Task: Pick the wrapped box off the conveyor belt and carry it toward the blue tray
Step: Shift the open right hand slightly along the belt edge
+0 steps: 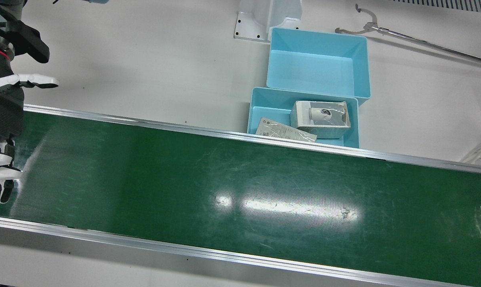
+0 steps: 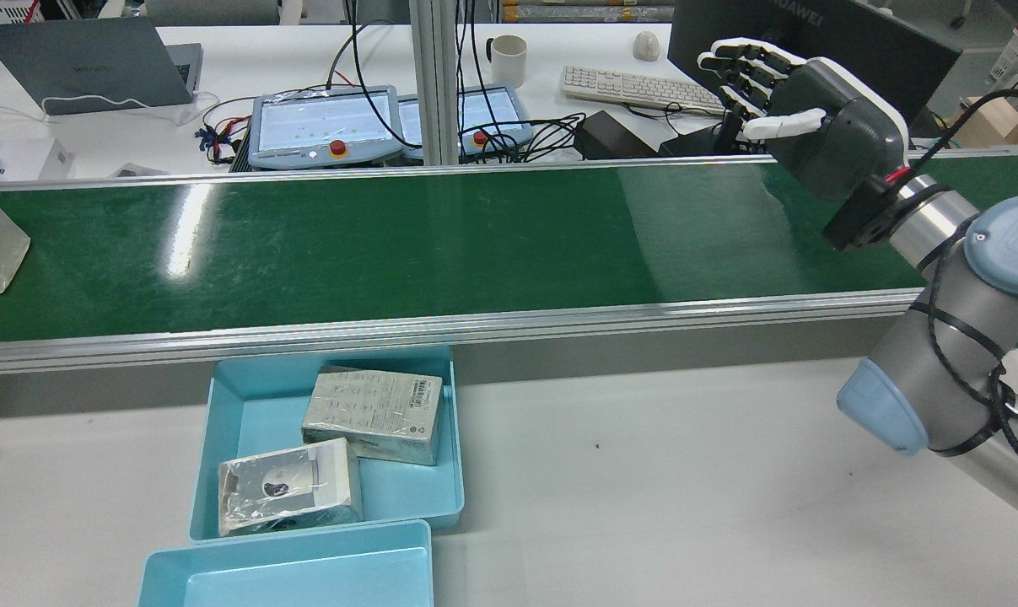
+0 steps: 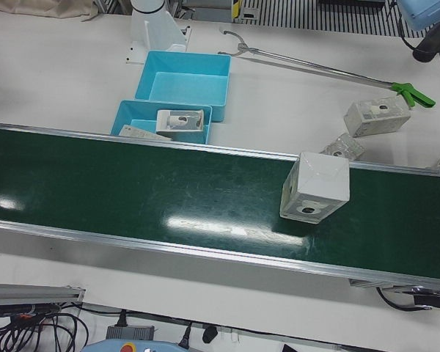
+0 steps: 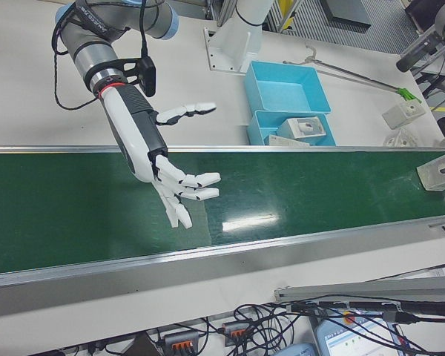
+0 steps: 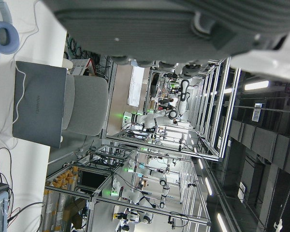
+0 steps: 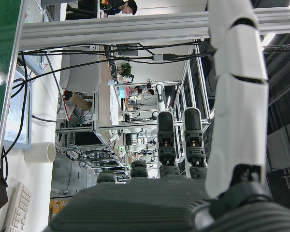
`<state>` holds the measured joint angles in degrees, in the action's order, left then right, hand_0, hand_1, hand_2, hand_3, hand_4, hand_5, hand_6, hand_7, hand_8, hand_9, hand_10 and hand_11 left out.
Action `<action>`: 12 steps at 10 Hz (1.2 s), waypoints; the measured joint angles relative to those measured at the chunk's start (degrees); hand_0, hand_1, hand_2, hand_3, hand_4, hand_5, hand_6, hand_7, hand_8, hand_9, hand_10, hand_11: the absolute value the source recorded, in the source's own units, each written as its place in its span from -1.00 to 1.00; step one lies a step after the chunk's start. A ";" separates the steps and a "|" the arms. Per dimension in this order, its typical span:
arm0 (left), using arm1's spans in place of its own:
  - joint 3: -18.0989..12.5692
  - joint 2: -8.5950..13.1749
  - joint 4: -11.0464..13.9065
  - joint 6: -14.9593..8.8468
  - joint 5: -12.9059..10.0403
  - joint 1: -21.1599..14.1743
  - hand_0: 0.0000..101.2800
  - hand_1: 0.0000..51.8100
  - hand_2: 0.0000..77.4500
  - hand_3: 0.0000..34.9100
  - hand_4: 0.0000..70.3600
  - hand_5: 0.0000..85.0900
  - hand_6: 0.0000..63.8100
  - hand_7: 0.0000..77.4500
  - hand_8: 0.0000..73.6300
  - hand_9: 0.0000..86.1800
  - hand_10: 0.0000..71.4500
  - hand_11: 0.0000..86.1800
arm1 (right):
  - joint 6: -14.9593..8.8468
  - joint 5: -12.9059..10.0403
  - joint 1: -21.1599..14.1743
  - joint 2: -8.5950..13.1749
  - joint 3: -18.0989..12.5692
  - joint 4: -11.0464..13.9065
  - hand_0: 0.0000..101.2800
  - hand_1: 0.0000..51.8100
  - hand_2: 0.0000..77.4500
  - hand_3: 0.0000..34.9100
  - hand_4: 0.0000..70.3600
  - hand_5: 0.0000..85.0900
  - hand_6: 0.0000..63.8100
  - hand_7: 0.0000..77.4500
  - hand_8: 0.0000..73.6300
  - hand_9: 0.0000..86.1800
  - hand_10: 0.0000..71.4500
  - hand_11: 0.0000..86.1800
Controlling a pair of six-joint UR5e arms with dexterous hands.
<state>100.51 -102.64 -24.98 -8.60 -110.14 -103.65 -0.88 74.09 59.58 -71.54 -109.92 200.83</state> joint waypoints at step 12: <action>0.00 0.00 0.00 0.00 0.00 0.00 -1.00 -1.00 -0.99 -1.00 -1.00 -0.97 -1.00 -0.99 -0.99 -1.00 -0.98 -1.00 | -0.42 -0.60 -0.78 0.87 -0.19 10.62 0.00 -0.20 -0.30 -0.56 -0.40 -0.23 -0.69 -0.27 -0.99 -0.84 -1.00 -0.96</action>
<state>100.51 -102.64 -24.98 -8.60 -110.14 -103.65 -1.30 73.49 58.80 -70.68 -110.11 211.45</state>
